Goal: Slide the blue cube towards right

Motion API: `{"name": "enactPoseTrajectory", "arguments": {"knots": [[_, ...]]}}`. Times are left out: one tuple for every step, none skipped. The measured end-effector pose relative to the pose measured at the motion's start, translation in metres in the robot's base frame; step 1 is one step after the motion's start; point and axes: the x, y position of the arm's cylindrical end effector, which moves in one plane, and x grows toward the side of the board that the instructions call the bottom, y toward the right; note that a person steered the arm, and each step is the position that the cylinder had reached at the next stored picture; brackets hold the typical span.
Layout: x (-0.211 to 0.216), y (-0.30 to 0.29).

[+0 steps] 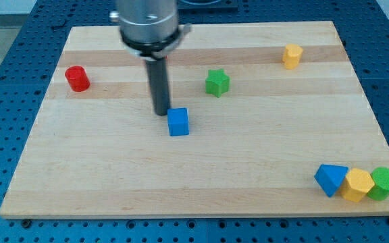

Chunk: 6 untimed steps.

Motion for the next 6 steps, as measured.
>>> {"name": "enactPoseTrajectory", "arguments": {"knots": [[0.011, -0.038], [0.025, -0.019], [0.025, 0.046], [0.025, 0.118], [0.025, 0.167], [0.023, 0.152]]}}
